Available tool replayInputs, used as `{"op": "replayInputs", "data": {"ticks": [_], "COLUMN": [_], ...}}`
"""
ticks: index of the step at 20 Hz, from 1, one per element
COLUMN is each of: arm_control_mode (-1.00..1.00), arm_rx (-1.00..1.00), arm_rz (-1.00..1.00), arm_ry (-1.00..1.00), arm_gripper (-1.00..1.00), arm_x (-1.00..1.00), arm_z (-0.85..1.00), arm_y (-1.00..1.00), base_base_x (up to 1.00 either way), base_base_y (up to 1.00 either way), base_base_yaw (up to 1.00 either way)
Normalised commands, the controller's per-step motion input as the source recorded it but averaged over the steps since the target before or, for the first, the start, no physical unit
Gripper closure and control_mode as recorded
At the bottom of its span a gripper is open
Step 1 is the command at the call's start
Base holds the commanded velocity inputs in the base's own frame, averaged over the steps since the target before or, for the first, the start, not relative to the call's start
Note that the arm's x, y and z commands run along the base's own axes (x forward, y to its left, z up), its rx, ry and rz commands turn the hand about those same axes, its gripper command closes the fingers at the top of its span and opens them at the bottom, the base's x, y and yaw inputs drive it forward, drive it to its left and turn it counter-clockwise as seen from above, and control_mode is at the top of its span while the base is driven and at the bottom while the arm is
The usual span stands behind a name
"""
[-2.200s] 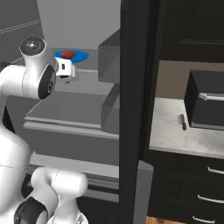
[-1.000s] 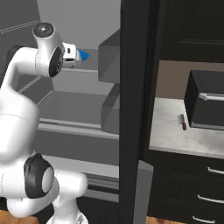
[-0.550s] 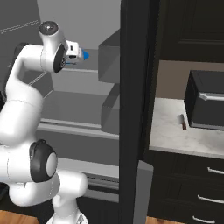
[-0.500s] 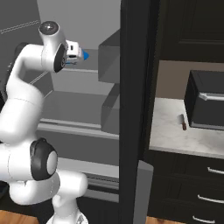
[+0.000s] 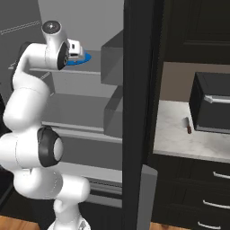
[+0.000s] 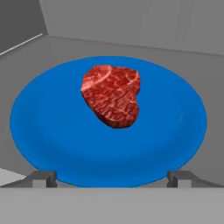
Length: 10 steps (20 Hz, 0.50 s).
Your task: Retrieve the steak from the fridge and place it on the cutting board.
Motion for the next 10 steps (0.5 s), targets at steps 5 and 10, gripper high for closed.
{"op": "replayInputs", "data": {"ticks": [5, 10], "arm_control_mode": [-1.00, -1.00], "arm_rx": [0.00, 0.00], "arm_rz": [0.00, 0.00], "arm_ry": [0.00, 0.02], "arm_gripper": [-1.00, -1.00], "arm_x": [0.39, 0.34], "arm_z": [0.00, 0.00], "arm_y": [0.08, 0.00], "base_base_x": [0.00, 0.00], "base_base_y": [0.00, 0.00], "base_base_yaw": [0.00, 0.00]}}
